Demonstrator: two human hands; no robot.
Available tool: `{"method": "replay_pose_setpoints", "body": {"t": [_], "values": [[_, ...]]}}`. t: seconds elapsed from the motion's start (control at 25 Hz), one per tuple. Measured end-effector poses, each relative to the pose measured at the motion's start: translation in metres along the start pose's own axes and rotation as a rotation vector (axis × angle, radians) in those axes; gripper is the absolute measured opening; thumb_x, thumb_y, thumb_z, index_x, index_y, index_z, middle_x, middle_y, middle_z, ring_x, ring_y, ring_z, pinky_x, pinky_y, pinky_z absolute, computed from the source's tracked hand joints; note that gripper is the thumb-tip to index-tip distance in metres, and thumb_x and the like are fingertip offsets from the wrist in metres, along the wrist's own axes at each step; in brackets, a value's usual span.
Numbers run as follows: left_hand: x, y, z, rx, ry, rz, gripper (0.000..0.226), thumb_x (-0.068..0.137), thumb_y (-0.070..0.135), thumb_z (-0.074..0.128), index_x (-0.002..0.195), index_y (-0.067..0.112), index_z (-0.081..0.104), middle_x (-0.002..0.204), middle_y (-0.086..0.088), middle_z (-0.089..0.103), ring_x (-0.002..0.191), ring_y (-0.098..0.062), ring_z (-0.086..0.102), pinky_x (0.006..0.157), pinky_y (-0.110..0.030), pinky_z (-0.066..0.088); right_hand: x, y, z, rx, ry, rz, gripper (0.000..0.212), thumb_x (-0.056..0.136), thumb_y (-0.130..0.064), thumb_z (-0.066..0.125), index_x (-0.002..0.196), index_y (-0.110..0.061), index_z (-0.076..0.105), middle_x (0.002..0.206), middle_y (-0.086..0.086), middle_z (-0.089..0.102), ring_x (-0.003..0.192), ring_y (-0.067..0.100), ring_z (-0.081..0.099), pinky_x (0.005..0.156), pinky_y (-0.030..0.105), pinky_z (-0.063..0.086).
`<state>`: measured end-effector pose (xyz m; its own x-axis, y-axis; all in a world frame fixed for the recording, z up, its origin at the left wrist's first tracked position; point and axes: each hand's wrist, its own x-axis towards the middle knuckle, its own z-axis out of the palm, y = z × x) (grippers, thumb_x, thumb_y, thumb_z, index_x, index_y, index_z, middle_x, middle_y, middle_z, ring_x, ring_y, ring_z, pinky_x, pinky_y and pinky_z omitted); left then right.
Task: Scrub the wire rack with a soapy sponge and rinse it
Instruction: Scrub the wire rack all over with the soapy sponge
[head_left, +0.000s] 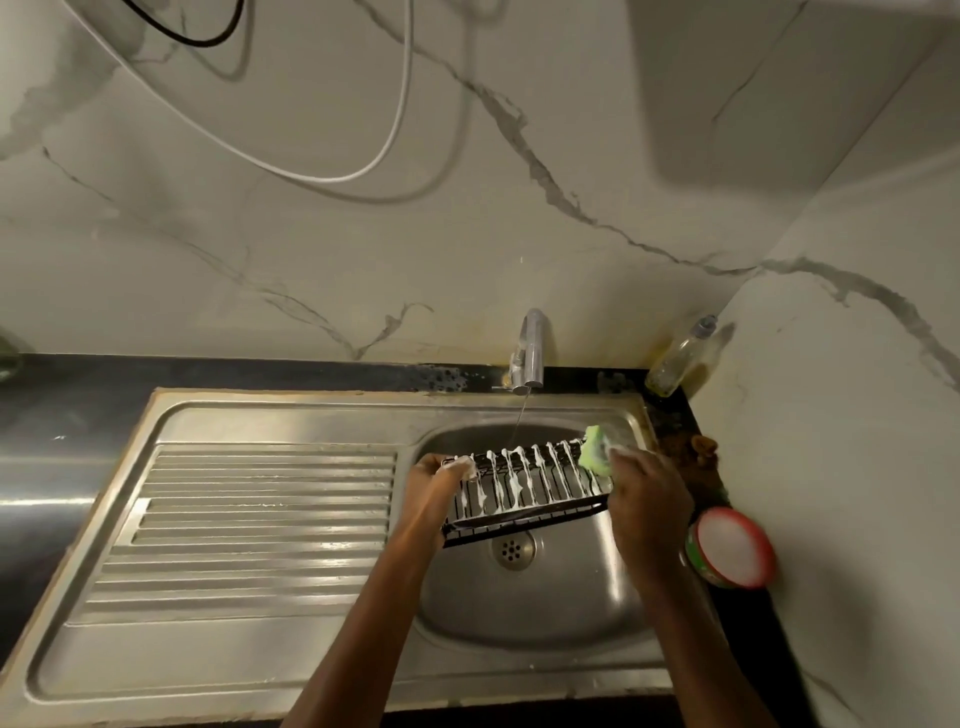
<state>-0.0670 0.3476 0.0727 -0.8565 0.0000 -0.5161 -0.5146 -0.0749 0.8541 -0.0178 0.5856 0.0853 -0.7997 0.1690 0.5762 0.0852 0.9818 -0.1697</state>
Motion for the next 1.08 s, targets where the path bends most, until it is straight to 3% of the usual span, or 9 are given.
{"method": "replay_pose_setpoints", "body": {"t": [0.12,0.24,0.32,0.44,0.52,0.6,0.76,0.92,1.08], "values": [[0.001,-0.001,0.006,0.058,-0.023,0.019,0.042,0.076,0.034,0.070,0.108,0.007,0.069,0.103,-0.009,0.072,0.099,-0.023,0.065,0.081,-0.034,0.050,-0.010,-0.048,0.018,0.131,0.005,0.131,0.031,0.071,0.009,0.068,0.099,-0.004,0.075,0.093,0.011,0.074,0.082,0.030,0.068,0.066,0.037,0.058],[0.003,-0.002,0.010,0.062,-0.031,0.010,0.027,0.092,0.021,0.067,0.111,0.001,0.067,0.095,-0.011,0.068,0.083,-0.019,0.061,0.069,-0.029,0.048,-0.034,-0.098,0.019,0.191,-0.028,-0.222,0.026,0.080,0.001,0.057,0.096,-0.009,0.074,0.102,0.006,0.073,0.089,0.023,0.065,0.074,0.035,0.054],[0.003,-0.003,0.002,0.040,-0.027,-0.013,0.020,0.093,0.017,0.066,0.109,0.004,0.066,0.096,-0.014,0.071,0.084,-0.025,0.066,0.073,-0.037,0.056,-0.026,-0.074,0.012,0.187,-0.014,-0.248,0.028,0.081,-0.002,0.052,0.094,-0.009,0.076,0.101,0.006,0.074,0.088,0.025,0.066,0.072,0.035,0.055],[0.008,-0.006,-0.015,0.019,-0.022,-0.035,0.025,0.081,0.023,0.070,0.102,0.010,0.069,0.096,-0.017,0.076,0.095,-0.038,0.071,0.090,-0.051,0.058,-0.008,-0.007,0.002,0.062,0.022,0.131,0.033,0.080,-0.002,0.049,0.097,-0.006,0.076,0.093,0.012,0.074,0.083,0.031,0.067,0.068,0.033,0.053],[0.013,-0.006,-0.024,0.020,-0.032,-0.034,0.018,0.086,0.018,0.067,0.101,0.009,0.069,0.094,-0.018,0.076,0.091,-0.035,0.074,0.083,-0.048,0.061,0.000,0.022,0.000,0.151,-0.083,0.442,0.032,0.077,0.005,0.060,0.101,-0.006,0.077,0.093,0.017,0.074,0.085,0.035,0.066,0.071,0.031,0.047],[0.017,-0.003,-0.027,0.017,-0.081,-0.029,0.011,0.091,0.011,0.061,0.099,0.007,0.067,0.087,-0.014,0.075,0.078,-0.026,0.074,0.067,-0.037,0.061,0.000,0.030,0.006,0.525,-0.211,0.709,0.035,0.076,0.007,0.067,0.108,-0.006,0.074,0.094,0.017,0.074,0.086,0.031,0.067,0.074,0.034,0.050],[0.021,-0.002,-0.026,0.036,-0.224,-0.073,0.020,0.085,0.023,0.055,0.095,0.011,0.068,0.092,-0.013,0.072,0.084,-0.029,0.068,0.074,-0.039,0.055,0.012,0.013,-0.009,1.332,-0.199,1.203,0.034,0.086,0.008,0.050,0.114,-0.004,0.065,0.088,0.015,0.074,0.072,0.027,0.071,0.057,0.033,0.055],[0.025,-0.003,-0.030,0.049,-0.101,-0.203,0.030,0.103,0.025,0.048,0.087,0.010,0.069,0.077,-0.009,0.071,0.067,-0.021,0.064,0.062,-0.031,0.051,0.028,-0.012,-0.036,1.473,-0.245,1.063,0.039,0.085,0.013,0.041,0.109,-0.004,0.066,0.080,0.012,0.075,0.065,0.024,0.071,0.053,0.032,0.053],[0.012,0.003,-0.011,0.065,-0.089,-0.050,0.023,0.103,0.021,0.052,0.093,0.011,0.070,0.083,-0.009,0.069,0.071,-0.017,0.065,0.062,-0.029,0.053,0.028,-0.029,-0.033,1.014,-0.222,0.913,0.036,0.083,0.010,0.052,0.107,-0.012,0.067,0.081,0.008,0.073,0.066,0.019,0.067,0.051,0.030,0.051]]}}
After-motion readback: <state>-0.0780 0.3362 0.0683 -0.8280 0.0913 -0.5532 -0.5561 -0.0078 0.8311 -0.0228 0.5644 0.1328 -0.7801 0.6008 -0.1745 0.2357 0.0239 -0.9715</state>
